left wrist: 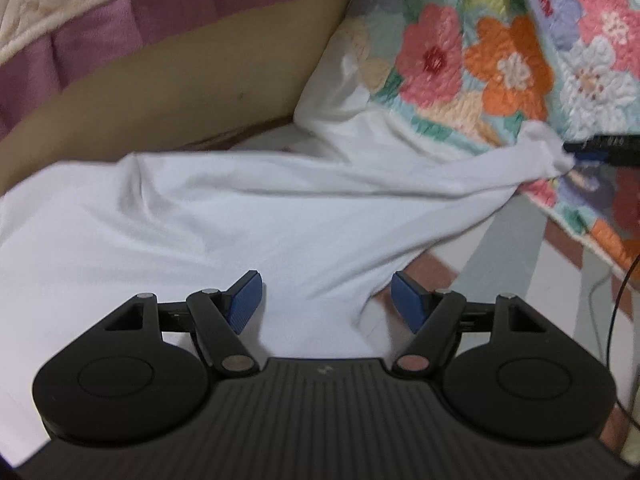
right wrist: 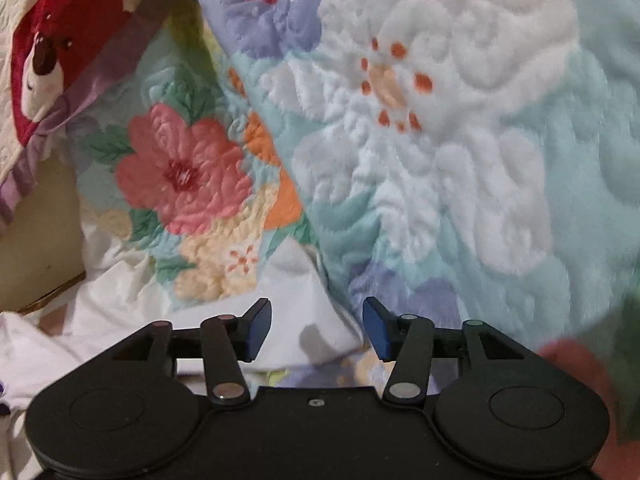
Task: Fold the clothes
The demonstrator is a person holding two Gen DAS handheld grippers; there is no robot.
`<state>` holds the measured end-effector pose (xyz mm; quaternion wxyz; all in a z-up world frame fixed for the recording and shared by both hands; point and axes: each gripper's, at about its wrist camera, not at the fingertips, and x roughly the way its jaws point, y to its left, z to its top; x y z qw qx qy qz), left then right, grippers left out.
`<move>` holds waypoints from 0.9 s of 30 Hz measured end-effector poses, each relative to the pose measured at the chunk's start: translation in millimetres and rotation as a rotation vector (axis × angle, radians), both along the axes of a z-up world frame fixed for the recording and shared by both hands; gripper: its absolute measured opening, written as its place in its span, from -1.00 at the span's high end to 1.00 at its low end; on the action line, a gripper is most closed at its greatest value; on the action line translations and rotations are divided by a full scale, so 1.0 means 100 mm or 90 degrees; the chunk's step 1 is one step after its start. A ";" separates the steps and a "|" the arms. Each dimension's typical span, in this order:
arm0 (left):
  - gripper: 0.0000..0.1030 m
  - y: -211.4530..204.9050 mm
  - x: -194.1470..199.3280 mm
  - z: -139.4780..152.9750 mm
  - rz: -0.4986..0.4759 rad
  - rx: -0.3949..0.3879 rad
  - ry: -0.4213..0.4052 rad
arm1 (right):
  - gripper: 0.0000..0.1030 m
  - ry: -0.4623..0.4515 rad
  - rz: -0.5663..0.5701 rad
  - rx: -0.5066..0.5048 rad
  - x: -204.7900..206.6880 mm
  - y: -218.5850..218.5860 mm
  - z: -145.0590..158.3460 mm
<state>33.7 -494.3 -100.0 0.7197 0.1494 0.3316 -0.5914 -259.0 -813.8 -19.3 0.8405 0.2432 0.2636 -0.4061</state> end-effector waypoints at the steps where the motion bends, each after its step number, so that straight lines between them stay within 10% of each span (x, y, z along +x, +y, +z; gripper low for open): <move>1: -0.38 -0.02 0.00 0.03 -0.004 -0.007 -0.003 | -0.11 -0.001 0.005 0.016 0.00 -0.03 -0.04; 4: -0.38 -0.13 0.03 0.10 -0.009 -0.010 -0.024 | -0.07 0.013 -0.015 0.064 0.04 -0.20 -0.17; 6: -0.38 -0.20 0.07 0.11 -0.010 -0.009 -0.045 | 0.85 -0.018 0.004 0.100 0.10 -0.26 -0.09; 13: -0.38 -0.35 0.25 0.01 0.010 -0.003 -0.063 | 0.85 -0.251 0.002 0.247 0.22 -0.64 0.62; 22: -0.40 -0.38 0.22 -0.18 0.025 0.019 -0.049 | 0.84 -0.027 -0.070 0.083 0.73 -0.96 0.77; 27: -0.42 -0.37 0.04 -0.18 -0.014 0.018 -0.088 | 0.02 -0.124 -0.064 0.092 0.71 -0.98 0.62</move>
